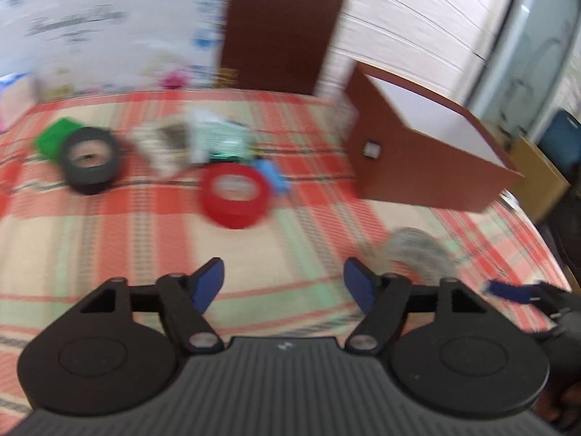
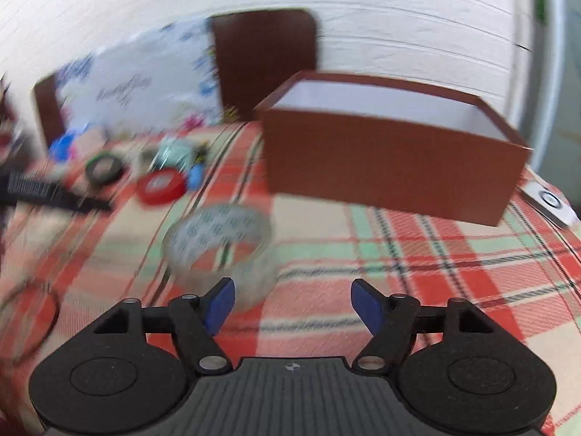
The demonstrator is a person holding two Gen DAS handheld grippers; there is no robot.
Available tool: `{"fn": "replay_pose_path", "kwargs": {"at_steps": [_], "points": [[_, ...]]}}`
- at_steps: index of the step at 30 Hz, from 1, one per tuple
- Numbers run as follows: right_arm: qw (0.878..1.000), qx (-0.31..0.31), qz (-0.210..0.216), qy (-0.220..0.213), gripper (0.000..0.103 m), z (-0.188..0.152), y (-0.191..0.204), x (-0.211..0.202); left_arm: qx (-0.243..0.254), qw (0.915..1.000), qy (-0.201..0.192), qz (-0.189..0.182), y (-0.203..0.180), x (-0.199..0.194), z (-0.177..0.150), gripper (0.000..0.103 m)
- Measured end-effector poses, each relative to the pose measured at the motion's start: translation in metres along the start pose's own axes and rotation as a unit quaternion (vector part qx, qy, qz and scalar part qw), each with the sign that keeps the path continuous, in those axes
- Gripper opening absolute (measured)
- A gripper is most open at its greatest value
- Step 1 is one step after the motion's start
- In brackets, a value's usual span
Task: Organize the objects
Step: 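Move the left gripper to the clear tape roll and grasp it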
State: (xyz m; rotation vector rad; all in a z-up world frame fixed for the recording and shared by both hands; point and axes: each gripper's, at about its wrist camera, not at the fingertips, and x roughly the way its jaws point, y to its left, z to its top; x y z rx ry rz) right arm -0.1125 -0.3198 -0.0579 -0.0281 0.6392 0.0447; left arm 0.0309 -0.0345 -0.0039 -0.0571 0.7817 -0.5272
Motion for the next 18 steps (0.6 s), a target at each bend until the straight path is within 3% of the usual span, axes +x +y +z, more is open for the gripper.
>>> {"fn": "replay_pose_path", "kwargs": {"at_steps": [3,6,7,8,10,11,13,18], "points": [[0.999,-0.050,0.003,-0.003,0.077,-0.001,0.013,0.008,0.027,0.9993,0.019,-0.016,-0.030,0.013,0.006,0.076],[0.997,-0.078,0.018,-0.006,0.085,0.004,0.020,0.023,0.067,0.9967,0.045,-0.008,-0.059,0.033,0.007,0.074],[0.996,-0.081,0.025,-0.001,0.086,0.007,0.021,0.030,0.080,0.9951,0.057,-0.001,-0.066,0.041,0.005,0.068],[0.996,-0.081,0.036,0.001,0.086,0.009,0.021,0.037,0.093,0.9929,0.074,0.004,-0.073,0.051,0.003,0.051],[0.995,-0.078,0.061,0.006,0.082,0.013,0.024,0.049,0.102,0.9890,0.107,0.001,-0.078,0.070,-0.001,0.030],[0.994,-0.078,0.072,0.004,0.082,0.016,0.025,0.053,0.099,0.9882,0.117,0.009,-0.078,0.076,-0.003,0.028],[0.994,-0.092,0.060,-0.017,0.081,0.021,0.030,0.050,0.111,0.9879,0.103,0.032,-0.083,0.073,0.002,0.028],[0.986,-0.111,0.018,-0.124,0.082,0.053,0.019,0.018,0.127,0.9915,0.020,0.019,-0.104,0.033,0.047,0.028]]}}
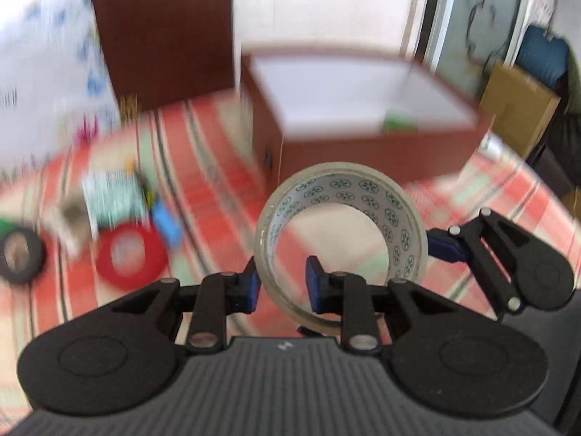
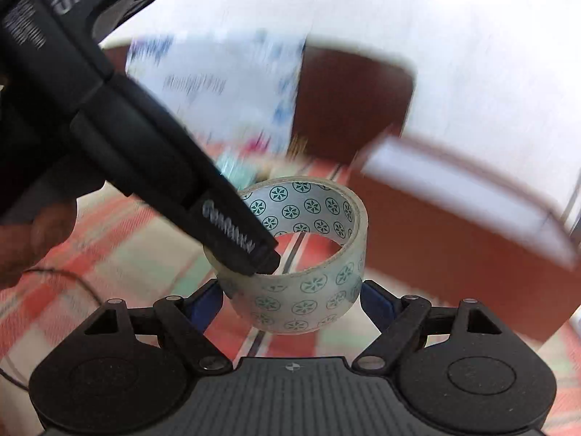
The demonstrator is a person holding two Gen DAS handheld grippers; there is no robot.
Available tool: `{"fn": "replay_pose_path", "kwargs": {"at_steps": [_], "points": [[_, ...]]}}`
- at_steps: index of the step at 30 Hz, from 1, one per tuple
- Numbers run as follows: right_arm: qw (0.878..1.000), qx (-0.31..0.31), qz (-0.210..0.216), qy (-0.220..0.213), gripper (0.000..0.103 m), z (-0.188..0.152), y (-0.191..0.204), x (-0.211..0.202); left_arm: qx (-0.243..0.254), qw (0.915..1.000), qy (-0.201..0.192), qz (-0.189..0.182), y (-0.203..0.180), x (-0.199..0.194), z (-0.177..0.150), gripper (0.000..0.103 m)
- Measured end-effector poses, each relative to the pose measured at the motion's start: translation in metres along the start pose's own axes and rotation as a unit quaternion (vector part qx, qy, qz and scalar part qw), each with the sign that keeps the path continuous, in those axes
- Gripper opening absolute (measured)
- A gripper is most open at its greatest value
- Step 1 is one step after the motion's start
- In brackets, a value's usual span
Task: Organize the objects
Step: 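Drop the clear tape roll into the brown box with the left gripper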
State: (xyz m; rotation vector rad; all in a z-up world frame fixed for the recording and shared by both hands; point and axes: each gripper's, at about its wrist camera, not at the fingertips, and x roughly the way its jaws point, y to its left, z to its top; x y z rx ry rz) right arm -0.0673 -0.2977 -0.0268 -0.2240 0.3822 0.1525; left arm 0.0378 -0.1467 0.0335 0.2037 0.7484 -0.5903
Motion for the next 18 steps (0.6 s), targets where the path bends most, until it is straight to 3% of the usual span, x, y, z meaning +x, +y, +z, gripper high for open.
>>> {"fn": "replay_pose_path", "kwargs": {"at_steps": [3,6,13,14,15,16,18], "points": [[0.998,-0.018,-0.039,-0.036,0.082,0.021,-0.024,0.005,0.022,0.9988,-0.042,0.006,-0.015,-0.001,0.040,0.028],[0.997,-0.015,-0.068,-0.043,0.082,0.034,-0.055,0.021,0.032,0.9974,-0.064,0.004,-0.029,0.017,0.075,0.028],[0.995,0.035,-0.091,0.001,0.082,0.036,-0.129,0.071,0.037,0.9983,-0.041,-0.015,-0.059,0.096,0.127,0.030],[0.994,0.036,-0.099,0.005,0.082,0.033,-0.136,0.078,0.042,0.9982,-0.041,-0.015,-0.065,0.106,0.130,0.036],[0.994,0.048,-0.093,-0.006,0.091,0.031,-0.145,0.080,0.047,0.9980,-0.040,-0.011,-0.069,0.117,0.132,0.041],[0.994,0.060,-0.094,-0.006,0.093,0.029,-0.151,0.082,0.052,0.9979,-0.039,-0.001,-0.073,0.127,0.132,0.047],[0.990,0.060,-0.130,0.004,0.091,0.026,-0.156,0.086,0.057,0.9977,-0.035,0.014,-0.076,0.140,0.130,0.047]]}}
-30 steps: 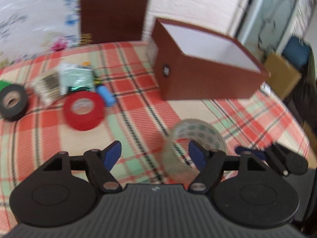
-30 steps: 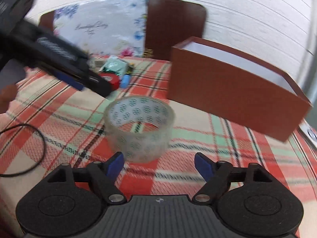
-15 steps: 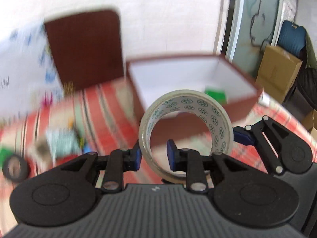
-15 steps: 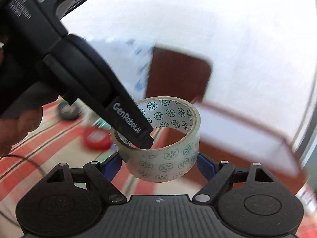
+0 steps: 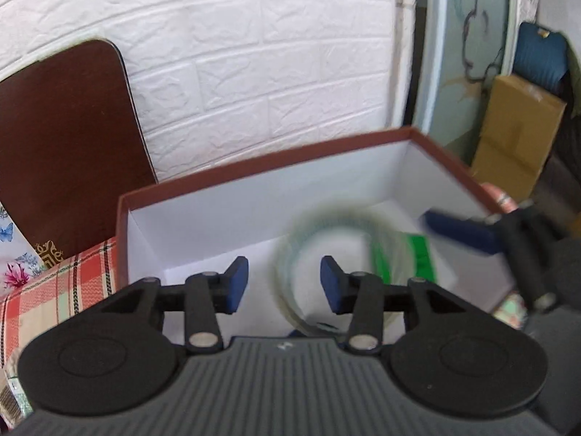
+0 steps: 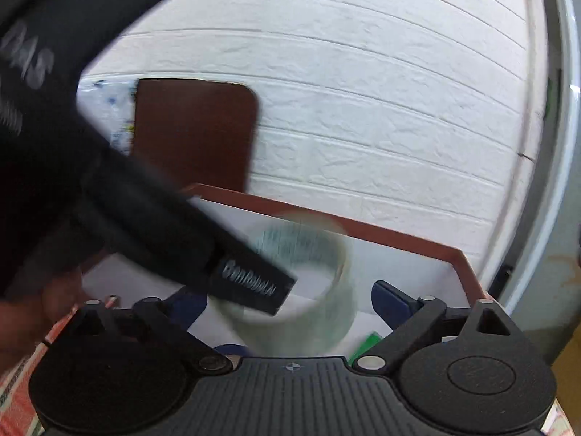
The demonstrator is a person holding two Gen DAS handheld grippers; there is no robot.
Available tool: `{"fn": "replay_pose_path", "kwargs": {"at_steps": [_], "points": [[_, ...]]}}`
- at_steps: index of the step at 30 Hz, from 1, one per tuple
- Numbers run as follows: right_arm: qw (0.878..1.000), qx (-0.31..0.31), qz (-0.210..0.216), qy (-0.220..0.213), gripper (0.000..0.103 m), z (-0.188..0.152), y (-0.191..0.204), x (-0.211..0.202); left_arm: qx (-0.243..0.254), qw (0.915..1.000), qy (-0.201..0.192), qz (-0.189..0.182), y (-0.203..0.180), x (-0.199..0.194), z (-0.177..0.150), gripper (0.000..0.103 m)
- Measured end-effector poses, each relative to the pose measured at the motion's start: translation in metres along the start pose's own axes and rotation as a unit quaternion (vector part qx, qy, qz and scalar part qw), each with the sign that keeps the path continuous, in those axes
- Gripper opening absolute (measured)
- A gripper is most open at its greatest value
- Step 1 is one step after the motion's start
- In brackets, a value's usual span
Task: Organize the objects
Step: 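Drop the clear tape roll into the brown box with the left gripper, then move the left gripper to the red tape roll and grasp it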
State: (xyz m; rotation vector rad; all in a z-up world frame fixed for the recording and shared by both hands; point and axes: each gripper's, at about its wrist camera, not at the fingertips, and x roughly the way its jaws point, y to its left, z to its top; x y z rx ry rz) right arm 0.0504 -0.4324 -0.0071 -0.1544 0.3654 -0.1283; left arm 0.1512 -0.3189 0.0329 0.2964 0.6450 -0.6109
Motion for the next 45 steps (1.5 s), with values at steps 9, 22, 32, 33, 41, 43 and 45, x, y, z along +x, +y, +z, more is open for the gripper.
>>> {"fn": "replay_pose_path", "kwargs": {"at_steps": [9,22,32,33,41,43,45], "points": [[0.998,0.038,-0.019,-0.045,0.088,-0.013,0.015,-0.045,-0.017,0.9991,-0.033,-0.023,0.008,-0.038,-0.017,0.053],[0.995,0.091,-0.034,-0.029,0.088,-0.033,0.010,-0.101,-0.026,0.9994,-0.023,0.005,0.011,-0.104,-0.048,0.053],[0.981,0.190,0.016,0.044,0.088,-0.059,0.011,-0.118,-0.044,0.9983,0.012,0.036,0.028,-0.125,-0.094,0.057],[0.979,0.195,0.020,0.048,0.088,-0.060,0.013,-0.119,-0.048,0.9979,0.016,0.040,0.031,-0.126,-0.098,0.057],[0.979,0.194,0.040,0.057,0.088,-0.055,0.037,-0.129,-0.068,0.9950,0.031,0.067,0.051,-0.135,-0.126,0.072],[0.979,0.188,0.042,0.058,0.088,-0.053,0.043,-0.130,-0.074,0.9943,0.034,0.069,0.058,-0.135,-0.131,0.072],[0.980,0.183,0.043,0.060,0.088,-0.051,0.049,-0.131,-0.081,0.9935,0.037,0.071,0.064,-0.135,-0.136,0.072]]}}
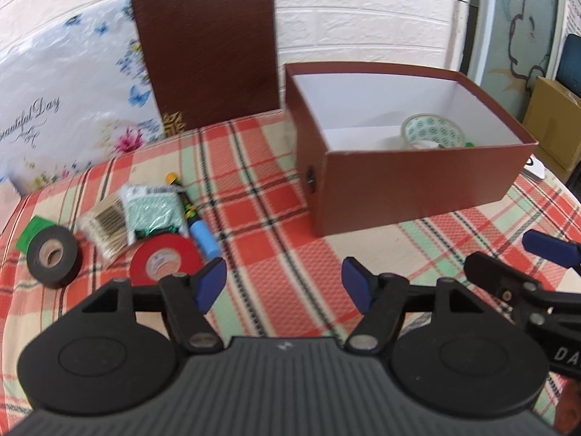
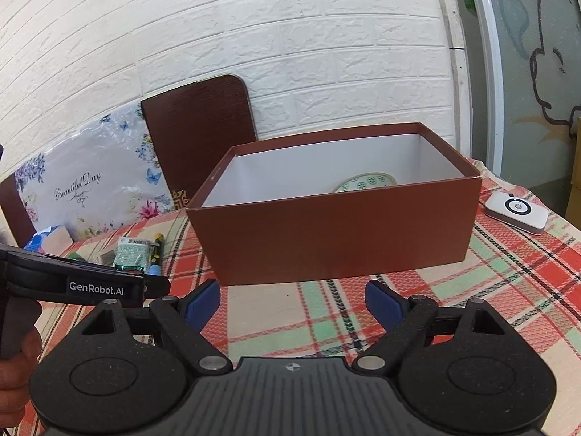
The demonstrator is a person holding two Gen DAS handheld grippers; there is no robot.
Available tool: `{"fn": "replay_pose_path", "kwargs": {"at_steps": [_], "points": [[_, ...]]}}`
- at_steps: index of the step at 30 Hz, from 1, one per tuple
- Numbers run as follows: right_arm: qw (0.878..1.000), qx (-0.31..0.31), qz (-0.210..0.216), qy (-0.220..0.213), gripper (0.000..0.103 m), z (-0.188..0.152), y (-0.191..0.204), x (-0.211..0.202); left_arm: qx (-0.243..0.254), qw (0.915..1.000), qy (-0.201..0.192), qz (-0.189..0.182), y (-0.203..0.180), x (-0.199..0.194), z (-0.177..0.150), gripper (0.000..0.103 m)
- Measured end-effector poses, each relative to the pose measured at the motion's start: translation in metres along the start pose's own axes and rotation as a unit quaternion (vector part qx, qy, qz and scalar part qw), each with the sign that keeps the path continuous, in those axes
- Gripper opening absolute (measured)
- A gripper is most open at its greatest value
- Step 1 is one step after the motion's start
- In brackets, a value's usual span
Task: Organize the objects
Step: 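Move the left gripper to the red tape roll and grasp it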
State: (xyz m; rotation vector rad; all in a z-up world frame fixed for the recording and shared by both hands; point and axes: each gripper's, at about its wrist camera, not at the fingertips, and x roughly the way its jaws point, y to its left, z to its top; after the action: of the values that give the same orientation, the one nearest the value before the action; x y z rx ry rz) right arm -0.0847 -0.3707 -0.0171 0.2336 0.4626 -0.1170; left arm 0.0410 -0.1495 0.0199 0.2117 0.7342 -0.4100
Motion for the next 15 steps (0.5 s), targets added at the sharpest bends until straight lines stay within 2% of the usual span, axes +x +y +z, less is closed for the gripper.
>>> {"fn": "replay_pose_path", "kwargs": {"at_steps": [10,15], "points": [[0.998,-0.048,0.019,0.032,0.082,-0.006,0.036,0.013,-0.045,0.9988,0.018,0.012,0.043,0.014,-0.021,0.072],[0.991,-0.113,0.051,0.049,0.079,-0.014,0.077,0.030,-0.095,0.9943,0.027,0.040,0.093,0.023,-0.041,0.072]]}}
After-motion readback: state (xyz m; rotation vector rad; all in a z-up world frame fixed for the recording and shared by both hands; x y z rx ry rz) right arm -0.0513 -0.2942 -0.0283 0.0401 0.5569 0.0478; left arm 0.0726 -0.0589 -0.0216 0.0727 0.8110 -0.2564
